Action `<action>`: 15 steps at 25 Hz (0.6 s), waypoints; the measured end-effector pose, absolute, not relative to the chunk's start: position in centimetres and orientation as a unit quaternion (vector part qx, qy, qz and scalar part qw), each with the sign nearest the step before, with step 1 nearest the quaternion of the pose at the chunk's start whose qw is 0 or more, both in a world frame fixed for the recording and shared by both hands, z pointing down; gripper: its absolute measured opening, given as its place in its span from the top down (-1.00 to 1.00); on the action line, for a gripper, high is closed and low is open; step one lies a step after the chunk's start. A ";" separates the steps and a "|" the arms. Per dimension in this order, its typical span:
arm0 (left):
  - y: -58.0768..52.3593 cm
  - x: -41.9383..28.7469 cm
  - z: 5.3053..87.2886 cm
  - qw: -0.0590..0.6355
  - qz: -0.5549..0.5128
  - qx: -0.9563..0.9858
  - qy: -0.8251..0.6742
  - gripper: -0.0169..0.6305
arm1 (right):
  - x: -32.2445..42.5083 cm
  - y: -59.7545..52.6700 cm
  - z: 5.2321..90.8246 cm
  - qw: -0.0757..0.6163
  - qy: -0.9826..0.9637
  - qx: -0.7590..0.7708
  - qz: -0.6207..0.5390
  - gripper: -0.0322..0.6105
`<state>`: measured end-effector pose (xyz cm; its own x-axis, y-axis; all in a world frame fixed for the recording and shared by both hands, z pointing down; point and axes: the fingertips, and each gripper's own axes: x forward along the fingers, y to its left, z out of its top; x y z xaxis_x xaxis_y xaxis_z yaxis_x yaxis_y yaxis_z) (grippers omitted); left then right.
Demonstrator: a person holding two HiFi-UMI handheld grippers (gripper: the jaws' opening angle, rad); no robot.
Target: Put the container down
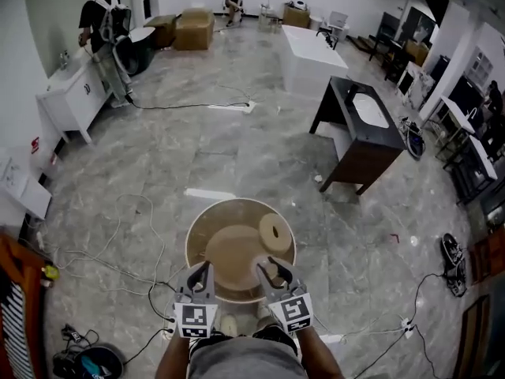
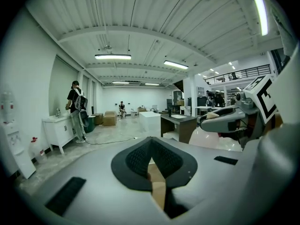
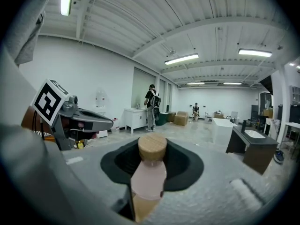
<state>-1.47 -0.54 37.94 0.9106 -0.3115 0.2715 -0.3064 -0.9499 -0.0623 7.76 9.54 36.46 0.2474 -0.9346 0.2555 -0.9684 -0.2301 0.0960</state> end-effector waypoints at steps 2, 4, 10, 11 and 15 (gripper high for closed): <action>-1.5 -0.6 38.1 0.003 -0.143 -0.973 0.181 0.90 | 9.2 8.2 36.5 0.121 -0.626 0.767 0.071 0.51; -2.1 0.3 38.1 -0.005 -0.144 -0.968 0.204 0.90 | 10.5 7.0 36.6 0.124 -0.644 0.752 0.073 0.51; -5.3 2.1 39.6 -0.021 -0.163 -0.950 0.265 0.90 | 13.8 2.5 38.3 0.137 -0.688 0.709 0.077 0.51; -5.9 2.3 39.9 -0.025 -0.165 -0.947 0.274 0.90 | 14.2 1.7 38.7 0.137 -0.694 0.702 0.080 0.51; -8.0 3.2 41.6 -0.039 -0.173 -0.936 0.304 0.90 | 15.6 -1.3 40.7 0.144 -0.716 0.677 0.088 0.51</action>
